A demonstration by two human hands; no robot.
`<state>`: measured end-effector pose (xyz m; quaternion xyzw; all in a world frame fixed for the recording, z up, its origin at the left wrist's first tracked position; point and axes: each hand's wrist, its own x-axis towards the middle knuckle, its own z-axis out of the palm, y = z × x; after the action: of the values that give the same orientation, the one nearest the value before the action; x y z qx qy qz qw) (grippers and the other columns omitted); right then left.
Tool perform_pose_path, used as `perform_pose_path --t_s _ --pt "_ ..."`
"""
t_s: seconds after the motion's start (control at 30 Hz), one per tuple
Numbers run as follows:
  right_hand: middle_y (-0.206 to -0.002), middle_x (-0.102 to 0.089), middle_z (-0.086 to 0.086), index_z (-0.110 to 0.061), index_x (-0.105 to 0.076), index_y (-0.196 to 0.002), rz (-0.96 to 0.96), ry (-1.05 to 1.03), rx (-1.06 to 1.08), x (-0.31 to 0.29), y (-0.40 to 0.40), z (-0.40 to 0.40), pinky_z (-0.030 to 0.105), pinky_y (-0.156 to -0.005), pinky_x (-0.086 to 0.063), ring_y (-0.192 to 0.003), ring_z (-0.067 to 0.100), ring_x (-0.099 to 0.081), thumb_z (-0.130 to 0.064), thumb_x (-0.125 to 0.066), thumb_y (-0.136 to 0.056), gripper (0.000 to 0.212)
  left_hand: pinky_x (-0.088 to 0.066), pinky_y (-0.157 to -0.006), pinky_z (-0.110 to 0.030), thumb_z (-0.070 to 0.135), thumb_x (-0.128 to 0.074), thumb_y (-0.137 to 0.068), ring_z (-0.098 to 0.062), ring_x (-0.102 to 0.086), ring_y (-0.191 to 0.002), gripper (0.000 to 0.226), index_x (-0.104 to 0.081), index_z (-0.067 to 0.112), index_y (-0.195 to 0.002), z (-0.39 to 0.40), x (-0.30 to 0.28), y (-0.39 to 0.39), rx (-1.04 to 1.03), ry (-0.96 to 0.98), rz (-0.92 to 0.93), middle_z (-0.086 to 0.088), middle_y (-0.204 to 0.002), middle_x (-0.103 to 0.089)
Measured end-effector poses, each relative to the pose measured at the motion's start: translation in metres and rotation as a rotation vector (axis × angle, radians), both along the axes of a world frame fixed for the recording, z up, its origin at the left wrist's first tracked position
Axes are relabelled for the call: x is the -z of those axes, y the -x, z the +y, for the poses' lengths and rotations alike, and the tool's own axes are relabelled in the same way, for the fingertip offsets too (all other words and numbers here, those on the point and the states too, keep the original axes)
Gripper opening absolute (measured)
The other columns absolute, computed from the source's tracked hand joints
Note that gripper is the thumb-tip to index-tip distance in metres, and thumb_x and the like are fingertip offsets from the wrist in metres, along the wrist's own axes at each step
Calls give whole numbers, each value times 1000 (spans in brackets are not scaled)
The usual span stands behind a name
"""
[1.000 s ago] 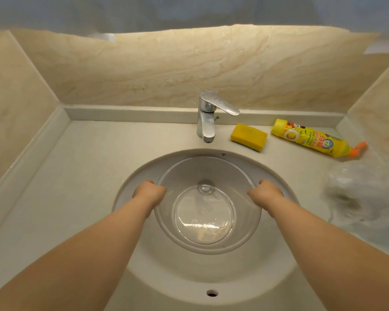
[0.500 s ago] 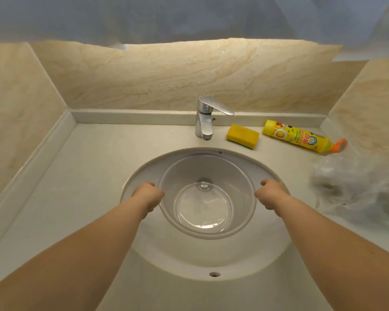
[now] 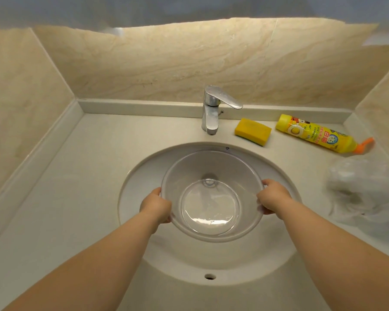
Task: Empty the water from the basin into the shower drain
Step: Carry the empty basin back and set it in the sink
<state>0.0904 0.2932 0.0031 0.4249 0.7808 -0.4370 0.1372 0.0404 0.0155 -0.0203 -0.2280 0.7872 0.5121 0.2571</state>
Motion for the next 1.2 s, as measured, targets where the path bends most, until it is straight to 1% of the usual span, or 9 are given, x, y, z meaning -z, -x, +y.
perform_pose_path --t_s 0.13,0.33,0.47,0.6,0.67,0.77,0.87,1.07,1.2 --pt "-88 -58 12 -22 -52 -100 1 10 5 -1 -3 -4 48 -71 -62 -66 33 -59 5 -37 -83 36 -62 -67 -41 -6 -40 -84 -36 -61 -78 61 -50 27 -135 0 1 3 -2 31 15 -10 -97 -63" --pt "-110 -61 25 -9 -56 -108 3 64 67 1 -8 -15 51 -73 -60 -74 35 -60 8 -32 -82 39 -60 -82 -51 -4 -42 -85 -45 -65 -96 54 -54 24 -129 0 -1 24 69 169 59 -15 -103 -60" --pt "-114 -60 25 -5 -57 -112 -17 69 82 2 -6 -18 55 -80 -57 -77 34 -57 10 -32 -83 41 -59 -82 -55 -4 -43 -83 -46 -66 -96 53 -56 24 -126 0 -2 31 87 190 46 -13 -95 -61" --pt "-115 -62 30 -4 -57 -114 -51 39 59 0 -4 -19 52 -81 -58 -79 36 -62 9 -31 -83 43 -60 -82 -53 -3 -43 -82 -45 -67 -94 53 -57 27 -123 -1 -3 26 71 185 57 -8 -86 -59" --pt "-113 -64 30 -3 -57 -115 -58 9 46 -1 -2 -19 54 -82 -59 -82 38 -66 7 -31 -83 43 -61 -79 -52 -3 -43 -82 -44 -67 -93 50 -58 31 -114 -1 -3 22 61 166 62 -7 -86 -60" --pt "-112 -65 31 -2 -59 -115 -63 -19 34 -2 3 -17 50 -81 -60 -72 37 -61 5 -32 -85 41 -62 -77 -51 -4 -41 -82 -40 -65 -82 44 -56 33 -100 -2 -3 18 43 127 62 -7 -84 -60" --pt "-117 -63 29 -1 -60 -115 -68 -23 48 -2 6 -17 43 -72 -57 -69 35 -55 3 -36 -87 37 -62 -76 -48 -6 -39 -83 -36 -60 -74 44 -55 31 -99 -4 -1 19 43 103 55 -6 -84 -59" --pt "-106 -66 30 0 -60 -114 -112 -58 47 -2 0 -21 47 -76 -60 -67 35 -60 7 -33 -85 40 -62 -77 -47 -6 -41 -85 -41 -65 -87 44 -51 34 -100 -1 -5 24 81 123 44 -6 -85 -58" --pt "-105 -67 30 0 -60 -114 -125 -72 35 -2 2 -18 45 -76 -60 -66 35 -60 8 -33 -84 41 -62 -76 -46 -6 -41 -85 -39 -63 -82 46 -50 37 -99 1 -6 22 77 114 40 -5 -84 -57"
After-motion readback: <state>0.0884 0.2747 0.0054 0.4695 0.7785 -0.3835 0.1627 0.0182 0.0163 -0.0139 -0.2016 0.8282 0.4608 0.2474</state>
